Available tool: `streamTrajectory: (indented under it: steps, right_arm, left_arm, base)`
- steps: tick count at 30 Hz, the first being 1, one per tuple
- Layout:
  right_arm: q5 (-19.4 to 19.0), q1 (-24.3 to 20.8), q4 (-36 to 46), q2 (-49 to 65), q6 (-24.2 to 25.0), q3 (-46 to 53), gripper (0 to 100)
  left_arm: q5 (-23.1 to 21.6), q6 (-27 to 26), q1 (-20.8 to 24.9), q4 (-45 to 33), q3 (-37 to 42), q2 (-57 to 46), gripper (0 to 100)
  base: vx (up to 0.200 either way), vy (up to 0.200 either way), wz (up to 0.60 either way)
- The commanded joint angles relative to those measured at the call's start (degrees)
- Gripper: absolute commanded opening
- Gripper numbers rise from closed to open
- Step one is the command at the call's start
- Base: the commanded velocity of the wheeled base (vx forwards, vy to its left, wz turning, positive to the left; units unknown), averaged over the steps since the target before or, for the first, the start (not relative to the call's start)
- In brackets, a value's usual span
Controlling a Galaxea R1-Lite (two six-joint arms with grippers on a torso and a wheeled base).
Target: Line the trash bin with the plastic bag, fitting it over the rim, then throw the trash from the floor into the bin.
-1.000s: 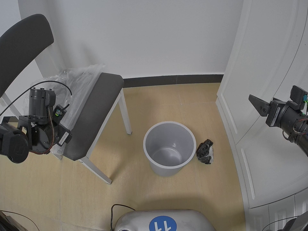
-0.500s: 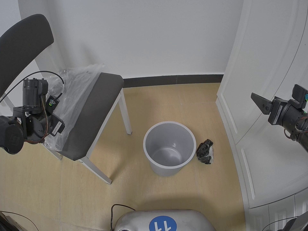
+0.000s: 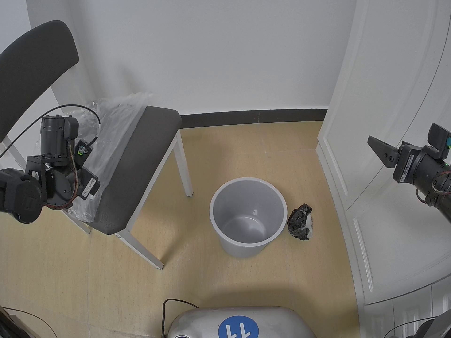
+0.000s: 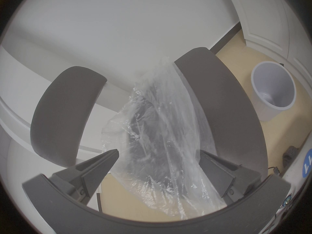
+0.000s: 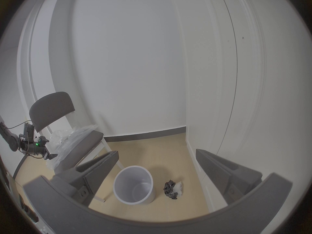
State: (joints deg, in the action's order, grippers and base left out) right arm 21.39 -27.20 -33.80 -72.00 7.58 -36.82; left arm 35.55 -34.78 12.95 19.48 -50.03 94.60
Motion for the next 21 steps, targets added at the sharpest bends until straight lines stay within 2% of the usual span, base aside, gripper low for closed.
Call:
streamTrajectory:
  steps: [1, 8, 21]
  right_arm:
    - [-0.21, 0.74, 0.05, -0.07, -0.02, -0.1, 100]
    - [-2.59, 2.76, -0.03, -0.07, 0.06, -0.19, 100]
    - [-2.76, 3.12, -0.03, 0.02, 0.06, -0.27, 100]
  left_arm:
    - [-0.04, 0.06, 1.38, 0.12, -0.95, 2.96, 100]
    - [0.14, 0.77, 3.4, 0.12, -2.88, 5.33, 100]
    - [0.4, 1.12, 2.17, 0.12, -5.52, 8.32, 100]
  base:
    - [0.0, 0.0, 0.0]
    - [0.0, 0.0, 0.0]
    - [0.0, 0.0, 0.0]
